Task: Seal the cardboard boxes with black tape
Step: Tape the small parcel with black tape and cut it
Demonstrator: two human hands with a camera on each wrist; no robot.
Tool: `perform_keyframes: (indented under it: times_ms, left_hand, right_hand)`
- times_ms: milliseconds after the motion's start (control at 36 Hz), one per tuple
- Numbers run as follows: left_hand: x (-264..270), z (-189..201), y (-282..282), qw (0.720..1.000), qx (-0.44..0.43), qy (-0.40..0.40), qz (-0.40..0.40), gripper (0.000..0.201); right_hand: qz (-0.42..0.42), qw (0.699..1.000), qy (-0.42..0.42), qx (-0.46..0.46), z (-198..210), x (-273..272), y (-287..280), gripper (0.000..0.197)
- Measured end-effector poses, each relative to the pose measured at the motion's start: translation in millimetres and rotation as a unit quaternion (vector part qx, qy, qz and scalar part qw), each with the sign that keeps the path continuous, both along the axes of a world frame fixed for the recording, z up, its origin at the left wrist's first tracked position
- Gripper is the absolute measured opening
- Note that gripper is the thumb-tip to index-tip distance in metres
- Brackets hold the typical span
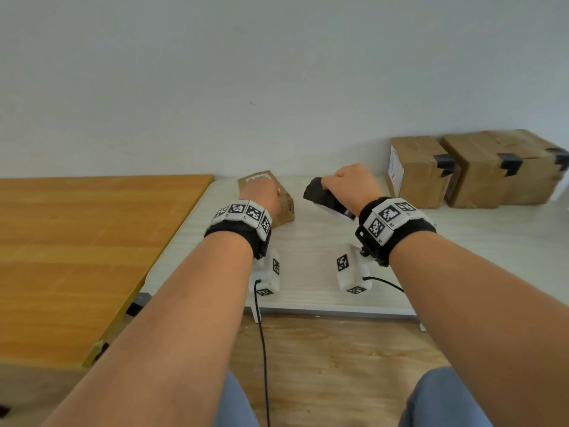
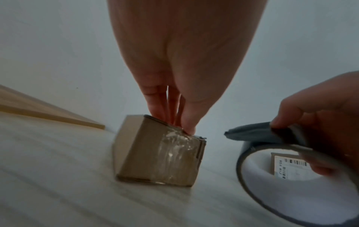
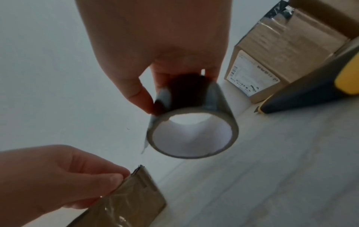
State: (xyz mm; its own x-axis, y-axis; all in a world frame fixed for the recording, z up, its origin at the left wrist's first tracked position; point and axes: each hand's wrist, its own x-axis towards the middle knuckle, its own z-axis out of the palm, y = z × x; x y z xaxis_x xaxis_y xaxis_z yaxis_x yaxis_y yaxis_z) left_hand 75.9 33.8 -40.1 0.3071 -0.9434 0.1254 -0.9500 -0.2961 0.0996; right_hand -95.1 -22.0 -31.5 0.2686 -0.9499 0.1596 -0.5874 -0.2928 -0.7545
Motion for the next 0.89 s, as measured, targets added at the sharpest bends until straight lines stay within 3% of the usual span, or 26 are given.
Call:
perform_keyframes:
  times_ms: [278,583,778,889]
  left_hand:
    - [0.3,7.4,12.5,0.999,-0.023,0.009,0.027,0.035]
    - [-6.2,13.8,17.0,0.998,-0.028,0.045,0.028,0.019]
    - [-15.9,21.4,4.1,0.983,-0.071,0.167,0.016,0.035]
    - [-22.0,26.3,0.5,0.966,-0.063,0.251,0.006,0.031]
  right_hand:
    - [0.014,0.999,-0.021,0.022,2.0,6.9,2.5,0.021]
    - [0.015,0.999,-0.028,0.029,6.9,3.7,0.6,0.017]
    - [0.028,0.998,-0.044,0.023,11.5,3.2,2.5,0.026]
    - [0.048,0.998,-0.047,0.021,16.0,4.1,4.5,0.023]
